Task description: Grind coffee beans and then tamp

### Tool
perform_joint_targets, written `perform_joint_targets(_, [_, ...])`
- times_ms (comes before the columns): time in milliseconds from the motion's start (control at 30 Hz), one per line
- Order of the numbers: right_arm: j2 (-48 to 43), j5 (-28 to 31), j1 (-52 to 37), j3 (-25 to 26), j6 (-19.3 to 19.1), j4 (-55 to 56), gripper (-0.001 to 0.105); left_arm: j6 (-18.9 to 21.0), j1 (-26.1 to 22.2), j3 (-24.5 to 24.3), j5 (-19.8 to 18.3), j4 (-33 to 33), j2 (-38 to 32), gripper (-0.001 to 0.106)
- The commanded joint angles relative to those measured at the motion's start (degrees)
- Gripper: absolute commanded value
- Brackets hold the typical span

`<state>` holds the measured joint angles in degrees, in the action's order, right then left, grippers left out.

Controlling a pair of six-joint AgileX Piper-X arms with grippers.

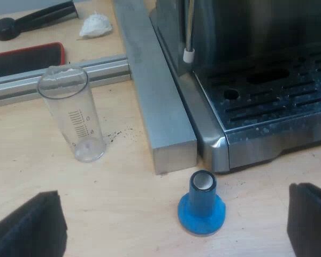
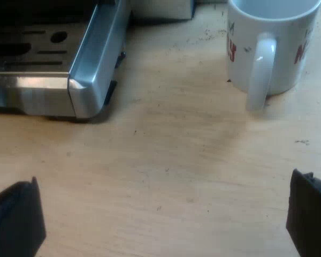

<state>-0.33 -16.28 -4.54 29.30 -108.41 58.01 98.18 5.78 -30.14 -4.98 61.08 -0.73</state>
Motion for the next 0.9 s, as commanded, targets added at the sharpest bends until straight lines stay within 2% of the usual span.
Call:
perform_joint_targets(33, [-2.7, -0.6, 0.1, 0.2, -0.2, -0.3, 0.093, 0.1, -0.2, -0.2, 0.1, -1.0, -8.0, 0.085])
perform_joint_targets(233, [-2.7, -0.2, 0.1, 0.2, -0.2, -0.3, 0.093, -0.8, -0.2, 1.8, 0.5, -4.9, -8.0, 0.085])
perform_joint_targets(900, [-2.7, -0.2, 0.1, 0.2, -0.2, -0.3, 0.093, -0.8, -0.2, 1.9, 0.5, -4.9, -8.0, 0.085])
